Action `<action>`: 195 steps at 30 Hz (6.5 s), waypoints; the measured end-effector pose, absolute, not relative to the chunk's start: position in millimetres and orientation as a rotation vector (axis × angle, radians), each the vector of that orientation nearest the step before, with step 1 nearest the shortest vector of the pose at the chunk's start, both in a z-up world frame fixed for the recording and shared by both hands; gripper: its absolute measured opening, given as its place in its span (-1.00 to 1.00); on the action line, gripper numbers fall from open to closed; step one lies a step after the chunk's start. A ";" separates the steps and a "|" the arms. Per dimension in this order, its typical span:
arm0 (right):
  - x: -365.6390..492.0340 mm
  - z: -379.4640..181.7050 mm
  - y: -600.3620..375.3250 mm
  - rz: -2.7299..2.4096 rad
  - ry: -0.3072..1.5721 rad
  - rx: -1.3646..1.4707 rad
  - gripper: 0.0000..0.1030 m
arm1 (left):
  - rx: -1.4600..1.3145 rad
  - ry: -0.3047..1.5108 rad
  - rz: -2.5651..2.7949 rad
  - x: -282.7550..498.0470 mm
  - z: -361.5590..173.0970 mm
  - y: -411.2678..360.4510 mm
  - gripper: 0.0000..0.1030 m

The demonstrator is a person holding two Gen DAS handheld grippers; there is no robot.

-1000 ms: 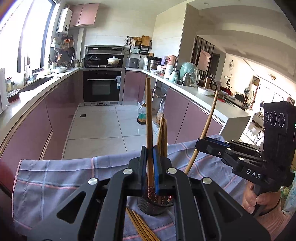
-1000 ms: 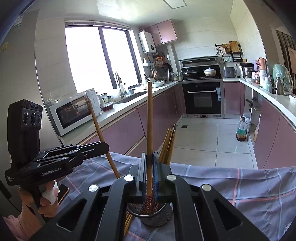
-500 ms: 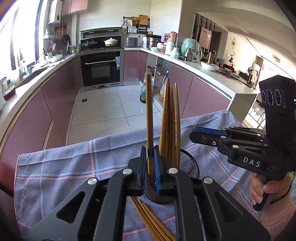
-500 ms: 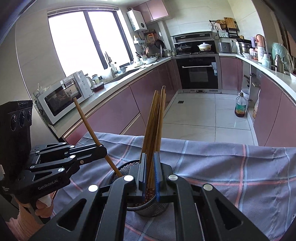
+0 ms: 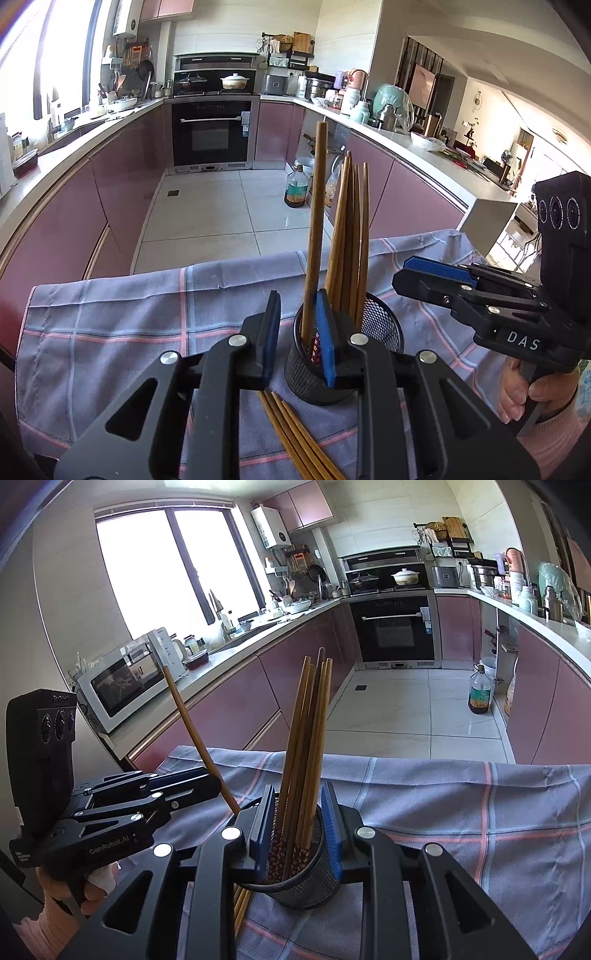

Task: Organize utensils
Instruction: 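Withdraw both open tools from the mesh cup back over the chopstick pile, then lower the left tool onto a wooden chopstick and close while the right tool grasps another, then lift the left tool's chopstick upright over the mesh cup while the right tool carries its own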

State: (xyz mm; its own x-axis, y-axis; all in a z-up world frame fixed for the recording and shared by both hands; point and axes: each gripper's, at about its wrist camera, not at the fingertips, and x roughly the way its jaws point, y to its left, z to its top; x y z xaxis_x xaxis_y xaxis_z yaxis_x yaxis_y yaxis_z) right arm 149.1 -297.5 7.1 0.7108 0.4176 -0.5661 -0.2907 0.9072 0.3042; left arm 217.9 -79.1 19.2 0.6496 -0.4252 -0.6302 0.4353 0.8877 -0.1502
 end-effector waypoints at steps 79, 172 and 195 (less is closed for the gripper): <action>61.0 -95.1 -219.1 0.501 0.922 -0.021 -0.28 | 0.005 0.894 -0.396 104.1 -109.9 -25.7 -0.05; 89.0 -94.6 -224.1 0.442 0.925 0.011 -0.90 | 0.047 0.955 -0.288 144.8 -118.5 -46.3 -0.85; 62.1 -46.4 -243.0 0.526 0.779 0.074 -0.89 | -0.074 0.864 -0.397 111.4 -66.7 -17.9 -0.85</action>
State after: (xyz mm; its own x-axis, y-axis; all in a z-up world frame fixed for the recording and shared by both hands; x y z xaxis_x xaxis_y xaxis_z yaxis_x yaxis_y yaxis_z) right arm 62.1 -243.0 -46.4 0.5900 0.4779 -0.6508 -0.4245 0.8692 0.2534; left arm 111.4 -17.9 -66.7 0.5812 -0.3696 -0.7250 0.3102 0.9243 -0.2225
